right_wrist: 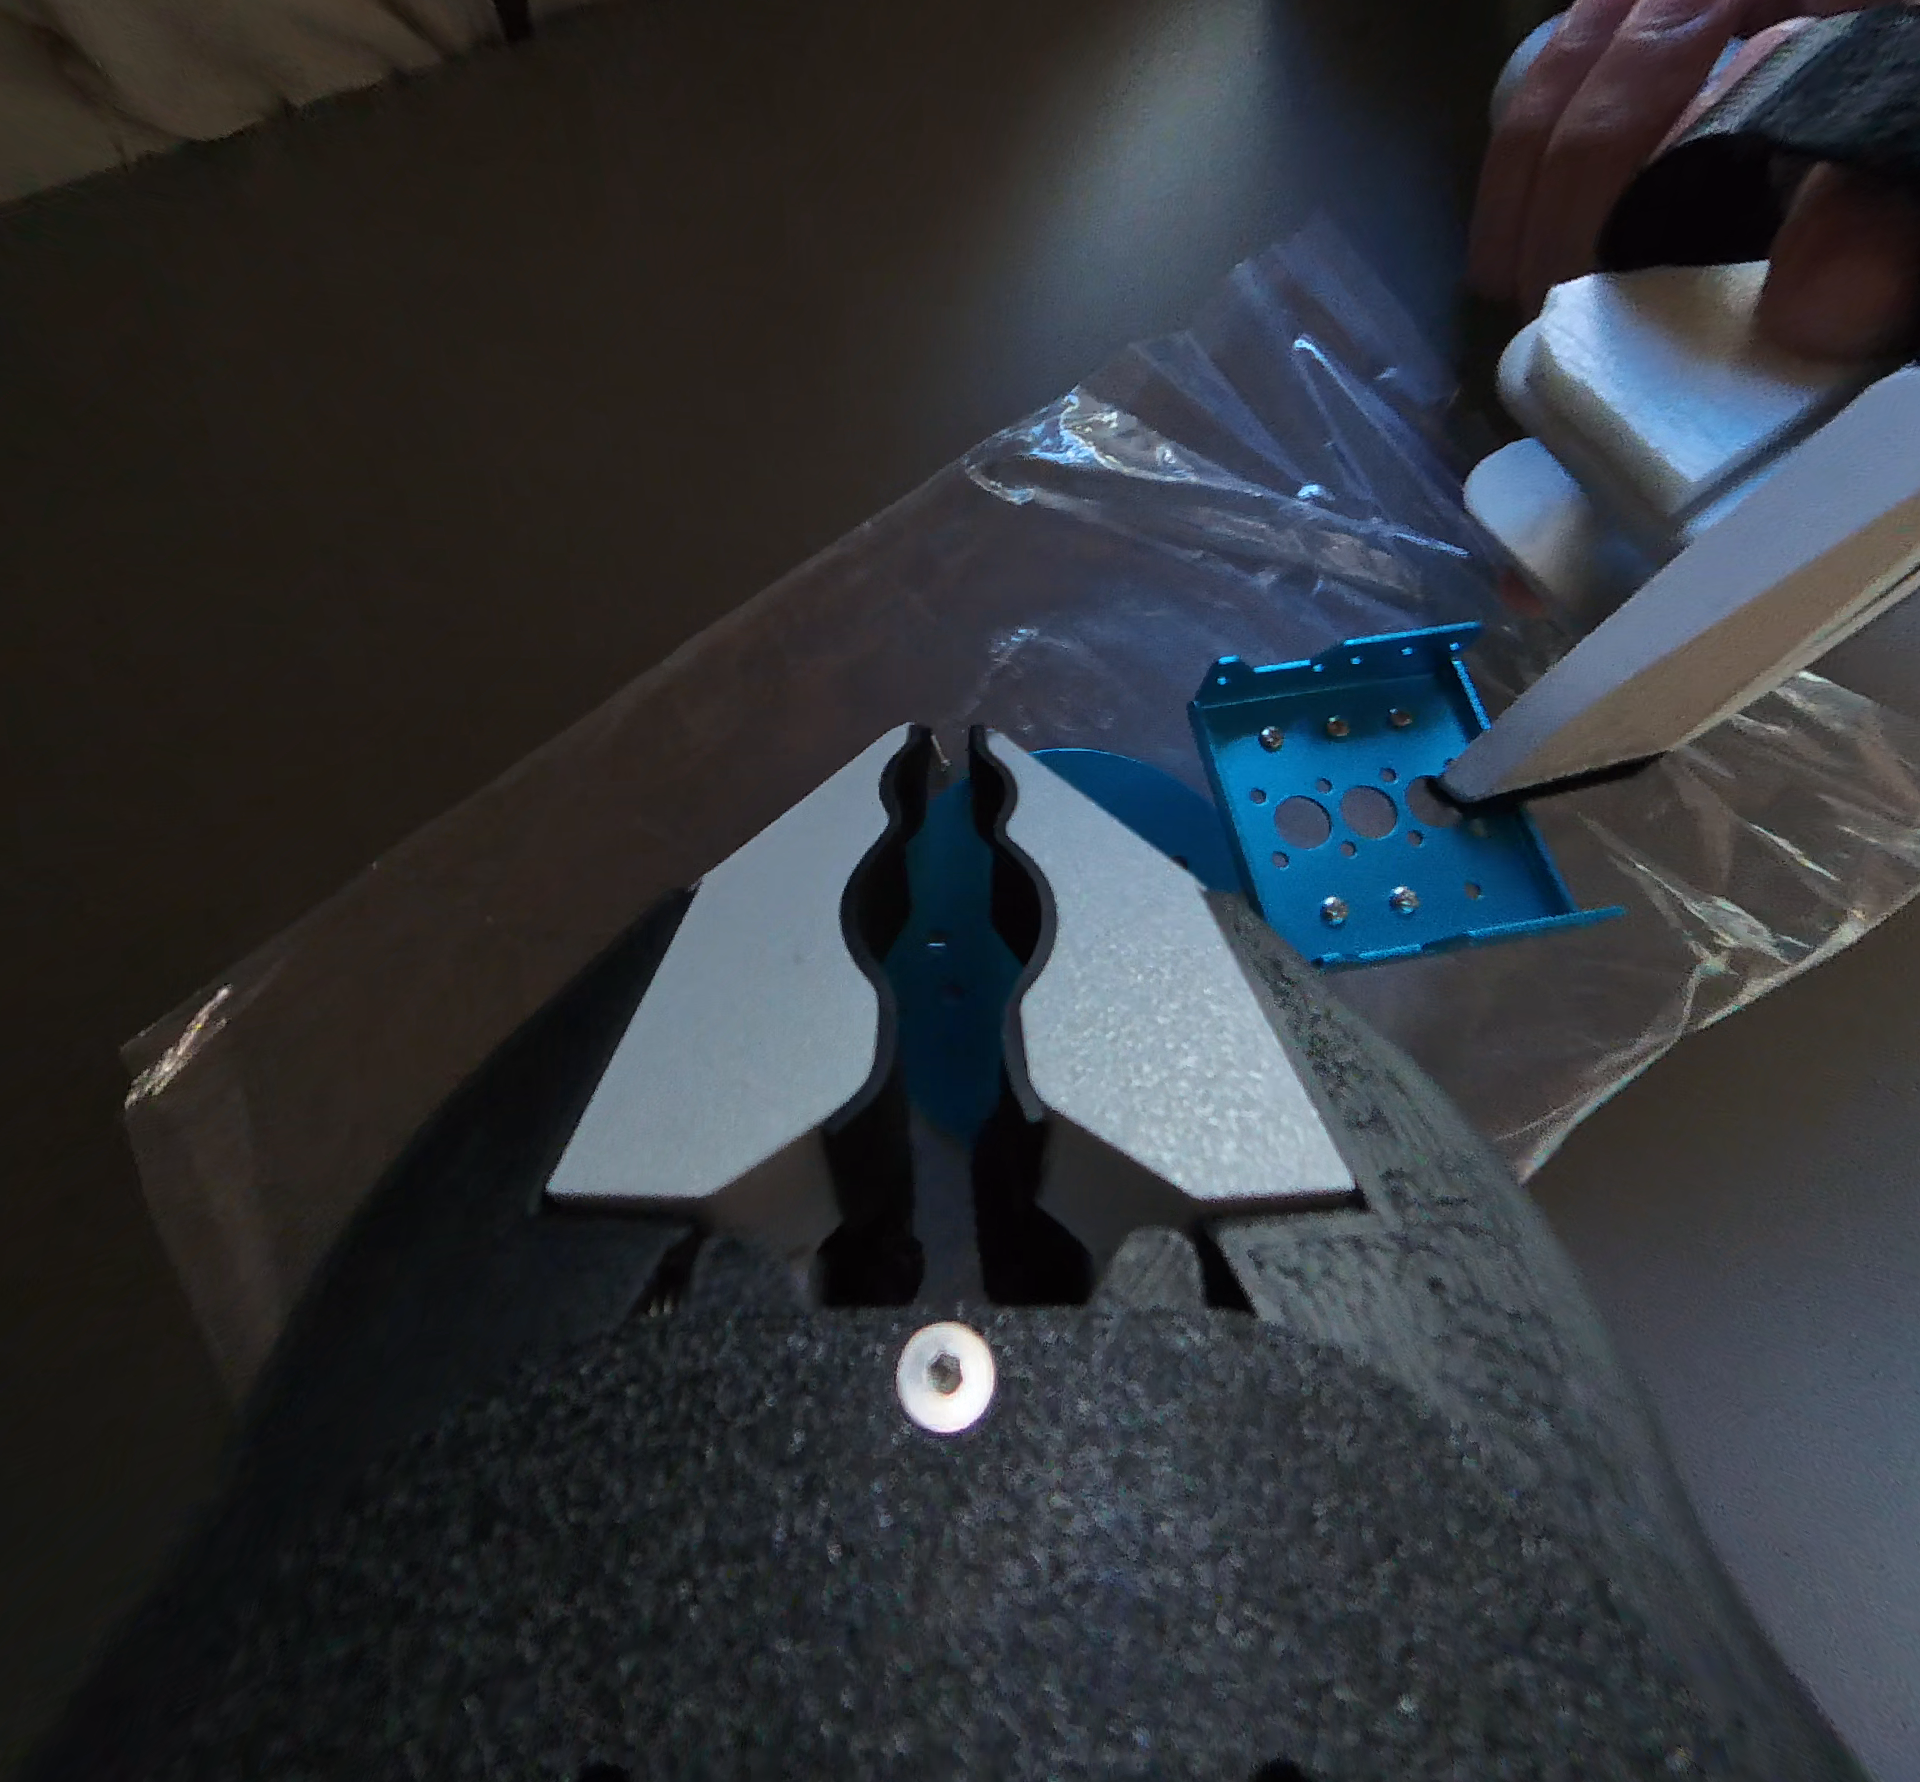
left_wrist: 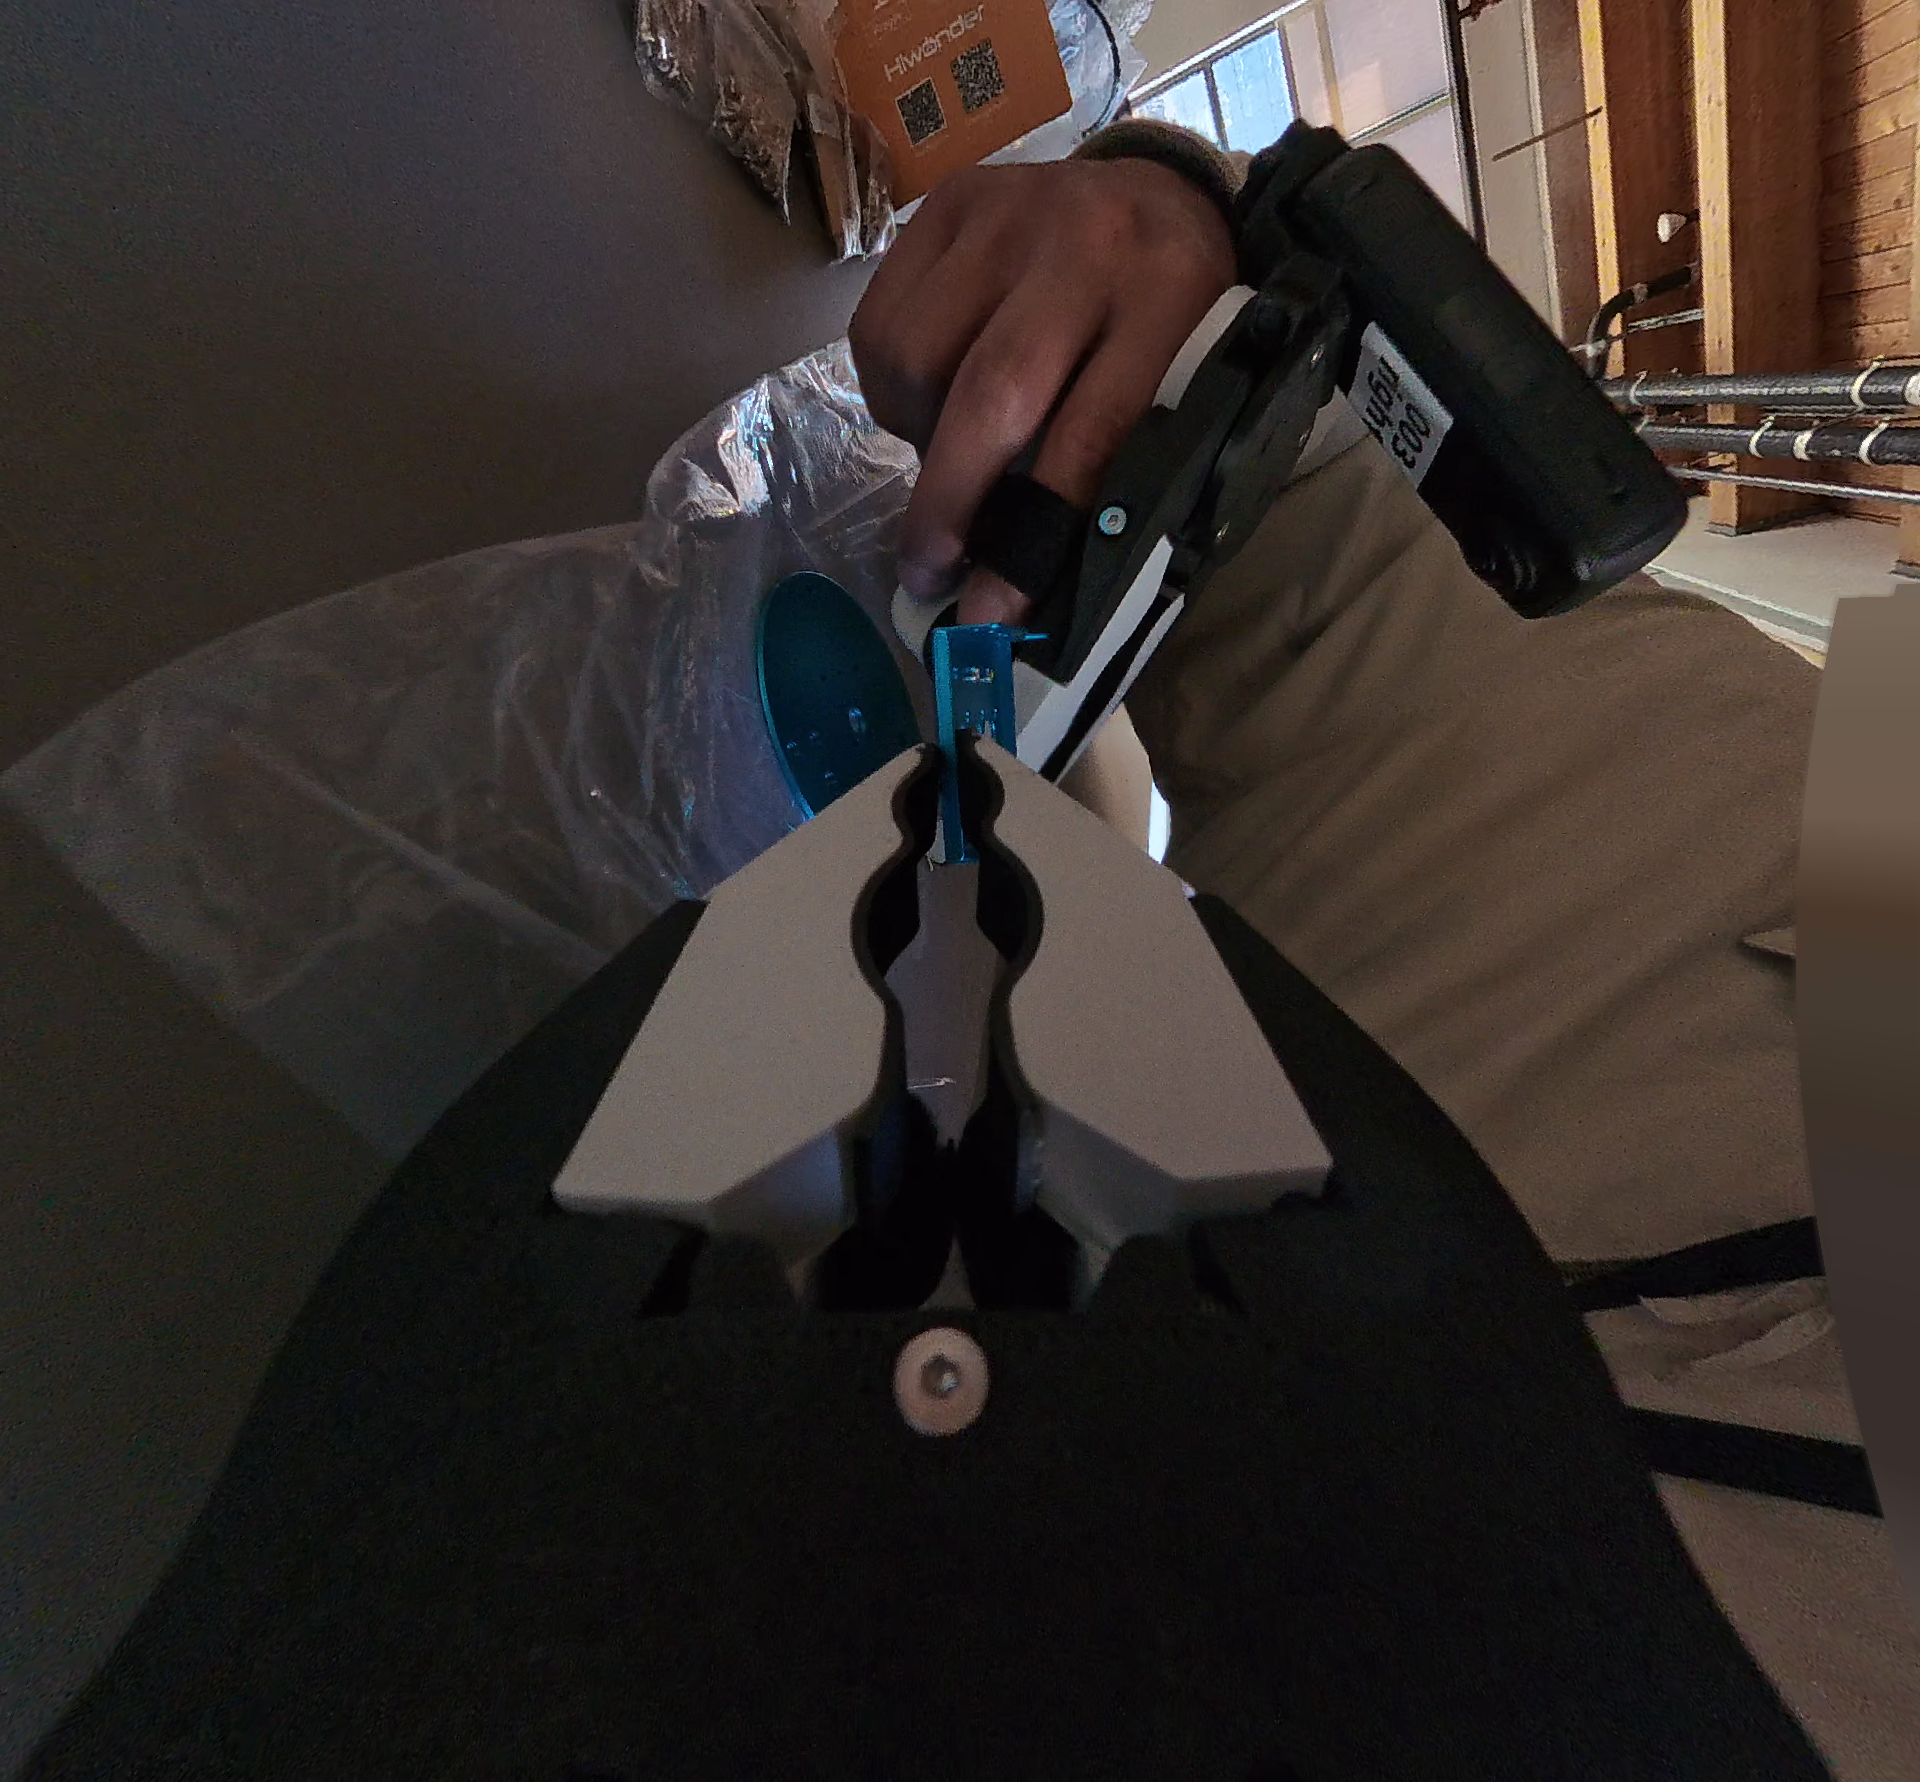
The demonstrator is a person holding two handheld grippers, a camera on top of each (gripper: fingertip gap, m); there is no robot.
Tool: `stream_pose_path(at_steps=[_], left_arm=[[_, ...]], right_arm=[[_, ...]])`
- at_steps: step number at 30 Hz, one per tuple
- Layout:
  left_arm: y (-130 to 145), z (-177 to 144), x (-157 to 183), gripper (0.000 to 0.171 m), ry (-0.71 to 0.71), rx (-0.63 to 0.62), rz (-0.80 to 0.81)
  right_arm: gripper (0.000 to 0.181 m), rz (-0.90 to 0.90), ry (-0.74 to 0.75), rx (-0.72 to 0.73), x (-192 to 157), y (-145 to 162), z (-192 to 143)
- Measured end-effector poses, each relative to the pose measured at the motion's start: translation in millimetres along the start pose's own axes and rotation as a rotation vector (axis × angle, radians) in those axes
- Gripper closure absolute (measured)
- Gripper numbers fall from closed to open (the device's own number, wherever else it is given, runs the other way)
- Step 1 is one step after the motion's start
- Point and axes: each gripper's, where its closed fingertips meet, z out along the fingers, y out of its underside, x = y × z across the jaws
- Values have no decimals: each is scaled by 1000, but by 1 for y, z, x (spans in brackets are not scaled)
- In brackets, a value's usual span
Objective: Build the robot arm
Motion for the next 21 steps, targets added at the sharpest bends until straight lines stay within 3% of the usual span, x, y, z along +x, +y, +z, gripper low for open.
stream_pose_path(at_steps=[21], left_arm=[[-1, -1, -1, 170, -1, 3, -3]], right_arm=[[178, -40, 3, 19, -4, 6, 2]])
